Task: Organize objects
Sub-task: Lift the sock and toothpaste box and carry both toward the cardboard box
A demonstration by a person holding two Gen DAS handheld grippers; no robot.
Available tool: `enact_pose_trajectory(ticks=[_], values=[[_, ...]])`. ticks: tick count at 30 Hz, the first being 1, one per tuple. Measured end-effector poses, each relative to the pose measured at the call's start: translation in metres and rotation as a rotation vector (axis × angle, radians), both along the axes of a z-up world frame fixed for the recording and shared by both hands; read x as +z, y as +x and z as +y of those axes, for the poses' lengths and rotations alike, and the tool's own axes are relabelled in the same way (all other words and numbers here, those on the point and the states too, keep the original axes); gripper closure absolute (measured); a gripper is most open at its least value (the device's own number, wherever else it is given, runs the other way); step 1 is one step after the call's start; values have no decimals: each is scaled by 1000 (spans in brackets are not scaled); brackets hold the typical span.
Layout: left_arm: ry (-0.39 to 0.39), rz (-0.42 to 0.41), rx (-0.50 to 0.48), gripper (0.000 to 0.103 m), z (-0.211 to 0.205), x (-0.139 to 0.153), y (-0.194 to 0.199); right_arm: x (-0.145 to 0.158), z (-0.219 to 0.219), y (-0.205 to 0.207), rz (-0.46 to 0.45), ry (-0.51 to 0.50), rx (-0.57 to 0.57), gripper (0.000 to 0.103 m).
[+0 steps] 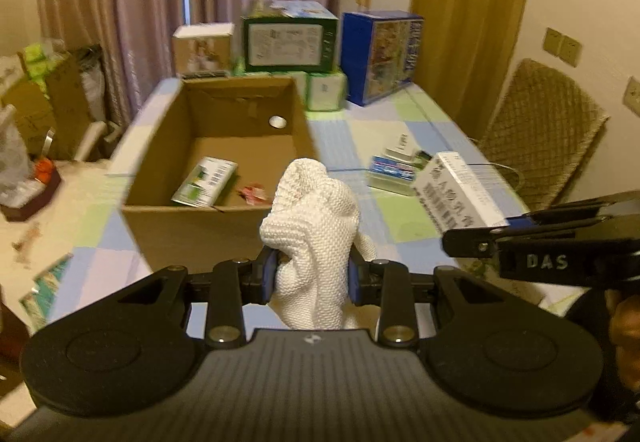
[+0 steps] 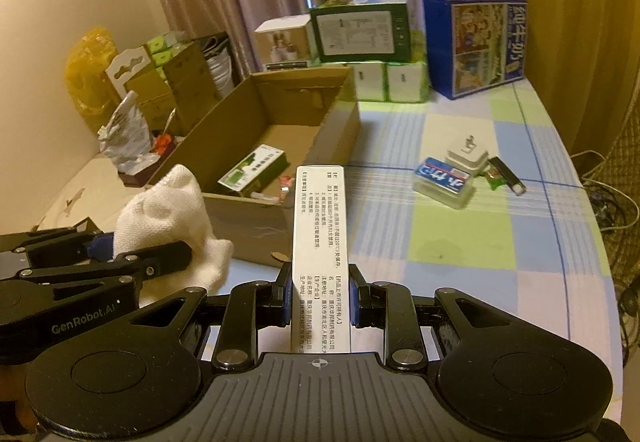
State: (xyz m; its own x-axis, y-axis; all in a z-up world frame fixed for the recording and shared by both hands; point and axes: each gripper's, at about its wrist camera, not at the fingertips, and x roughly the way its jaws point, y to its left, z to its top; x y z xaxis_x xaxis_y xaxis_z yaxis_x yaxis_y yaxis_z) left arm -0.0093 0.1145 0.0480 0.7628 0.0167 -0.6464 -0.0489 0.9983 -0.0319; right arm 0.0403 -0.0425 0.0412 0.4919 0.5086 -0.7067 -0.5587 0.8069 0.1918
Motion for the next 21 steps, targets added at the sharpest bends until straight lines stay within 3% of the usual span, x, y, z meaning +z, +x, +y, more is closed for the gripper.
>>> enact_pose_trajectory(ticks=[9, 21], values=[[24, -20, 67, 74, 54, 15, 11, 10, 52, 18, -5, 7, 67, 80], [27, -10, 80, 74, 101, 25, 64, 24, 109, 66, -3, 19, 87, 80]])
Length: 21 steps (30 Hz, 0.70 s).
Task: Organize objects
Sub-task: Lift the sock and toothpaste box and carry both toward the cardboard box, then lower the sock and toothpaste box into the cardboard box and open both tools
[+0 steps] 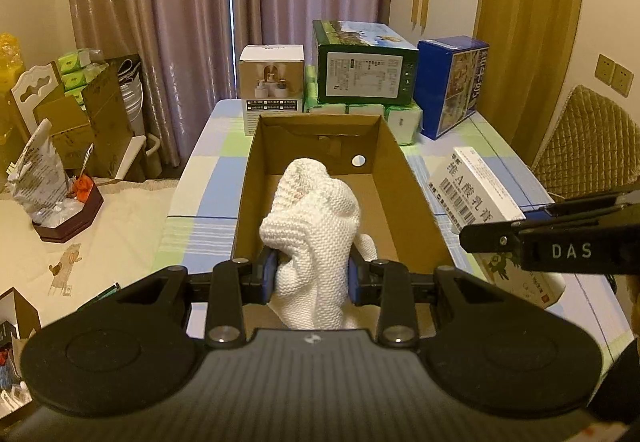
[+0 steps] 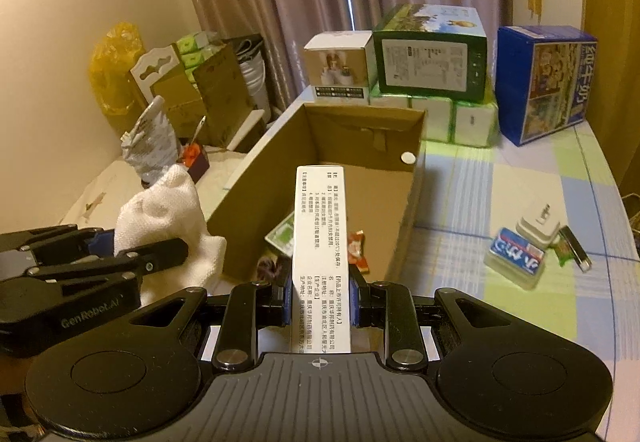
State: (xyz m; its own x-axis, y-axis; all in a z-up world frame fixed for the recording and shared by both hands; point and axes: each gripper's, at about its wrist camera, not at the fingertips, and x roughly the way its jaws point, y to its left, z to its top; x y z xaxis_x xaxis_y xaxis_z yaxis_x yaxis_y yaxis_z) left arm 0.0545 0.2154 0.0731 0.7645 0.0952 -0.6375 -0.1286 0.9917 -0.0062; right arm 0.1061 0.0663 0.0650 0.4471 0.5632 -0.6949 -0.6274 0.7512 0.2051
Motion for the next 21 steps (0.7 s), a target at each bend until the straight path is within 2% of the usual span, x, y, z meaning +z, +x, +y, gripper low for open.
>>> enact_pose_trajectory(ticks=[9, 21], values=[[-11, 31, -19, 74, 14, -13, 38, -9, 23, 34, 25, 2, -14, 80], [3, 73, -44, 74, 29, -39, 85, -38, 35, 80, 73, -13, -64, 80]])
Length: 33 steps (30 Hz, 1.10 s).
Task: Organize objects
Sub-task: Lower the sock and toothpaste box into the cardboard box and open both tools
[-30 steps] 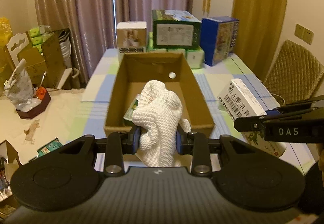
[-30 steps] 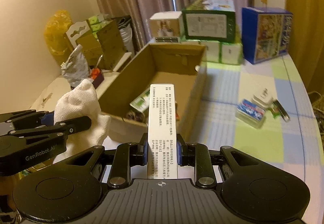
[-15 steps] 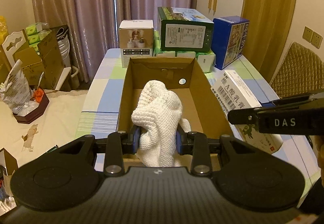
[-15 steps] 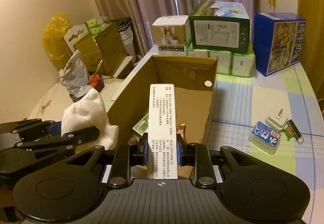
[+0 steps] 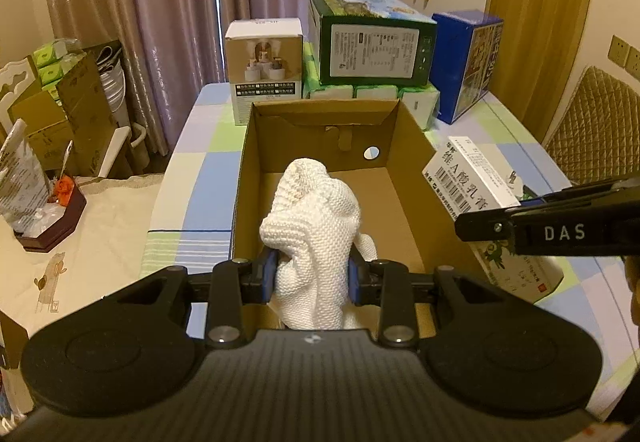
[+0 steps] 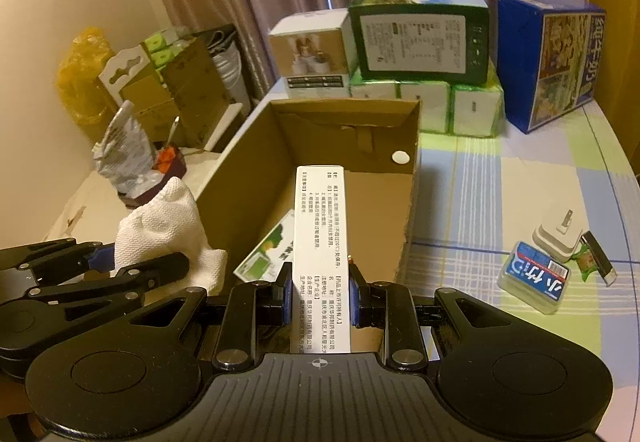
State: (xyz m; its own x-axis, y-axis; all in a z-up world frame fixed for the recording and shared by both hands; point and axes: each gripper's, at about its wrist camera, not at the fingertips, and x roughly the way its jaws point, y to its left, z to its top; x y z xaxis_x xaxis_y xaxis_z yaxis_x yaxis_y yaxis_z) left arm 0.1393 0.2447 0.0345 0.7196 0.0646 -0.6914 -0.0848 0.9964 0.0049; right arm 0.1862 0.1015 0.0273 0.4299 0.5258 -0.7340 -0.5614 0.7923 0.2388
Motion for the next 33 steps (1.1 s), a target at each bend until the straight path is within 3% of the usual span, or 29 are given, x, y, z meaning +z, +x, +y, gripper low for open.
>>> enact_pose_trajectory(ticks=[4, 9, 19, 22, 23, 26, 33], values=[[5, 6, -6, 72, 3, -12, 18, -8, 2, 11, 13, 2, -18, 80], [9, -4, -6, 59, 2, -22, 33, -14, 3, 19, 22, 12, -24, 80], [1, -14, 21, 59, 14, -17, 26, -18, 1, 21, 33, 23, -26, 80], [-17, -14, 28, 59, 17, -15, 22, -17, 1, 22, 40, 67, -32, 80], [-22, -15, 32, 59, 18, -14, 20, -16, 1, 23, 37, 92, -37, 79], [-23, -17, 40, 59, 20, -12, 15, -14, -4, 25, 35, 147, -65, 44], [-36, -23, 60, 59, 20, -7, 0, 2, -19, 13, 6, 179, -69, 43]])
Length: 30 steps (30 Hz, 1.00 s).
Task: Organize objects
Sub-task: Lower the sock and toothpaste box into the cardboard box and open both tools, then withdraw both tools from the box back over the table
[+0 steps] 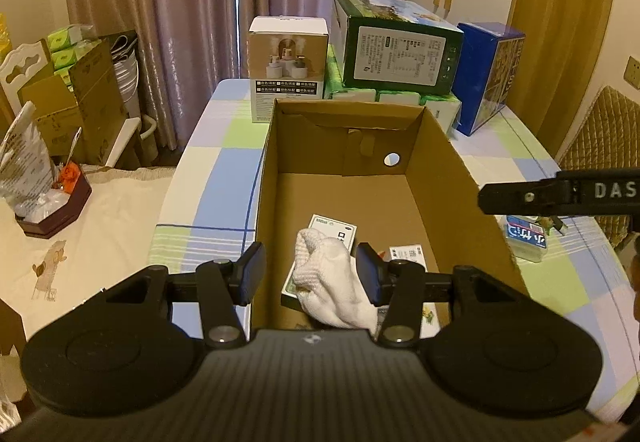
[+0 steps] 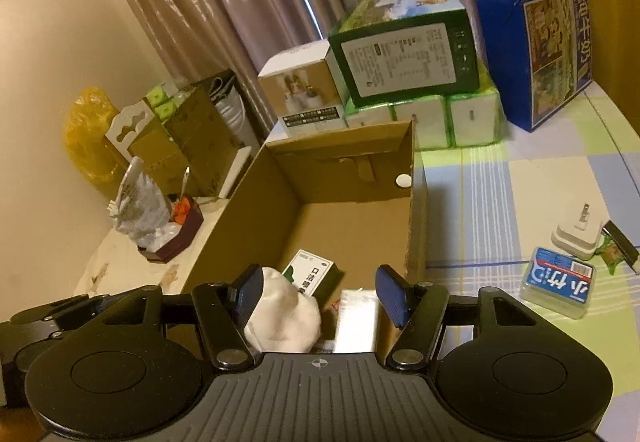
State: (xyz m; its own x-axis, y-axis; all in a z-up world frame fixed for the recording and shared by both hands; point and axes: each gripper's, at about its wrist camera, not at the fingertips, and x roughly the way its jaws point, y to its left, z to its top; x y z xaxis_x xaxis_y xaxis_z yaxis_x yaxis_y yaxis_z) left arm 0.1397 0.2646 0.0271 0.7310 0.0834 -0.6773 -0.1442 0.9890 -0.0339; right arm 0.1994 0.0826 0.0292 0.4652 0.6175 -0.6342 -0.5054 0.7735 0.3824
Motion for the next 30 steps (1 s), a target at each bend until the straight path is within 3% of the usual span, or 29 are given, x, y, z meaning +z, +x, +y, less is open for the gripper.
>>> enact_pose_trajectory(ticks=[14, 30], values=[[-29, -22, 27, 54, -29, 26, -53, 29, -42, -65, -50, -11, -3, 36], [-35, -69, 21, 15, -87, 43, -113, 40, -115, -127, -100, -69, -46, 12]])
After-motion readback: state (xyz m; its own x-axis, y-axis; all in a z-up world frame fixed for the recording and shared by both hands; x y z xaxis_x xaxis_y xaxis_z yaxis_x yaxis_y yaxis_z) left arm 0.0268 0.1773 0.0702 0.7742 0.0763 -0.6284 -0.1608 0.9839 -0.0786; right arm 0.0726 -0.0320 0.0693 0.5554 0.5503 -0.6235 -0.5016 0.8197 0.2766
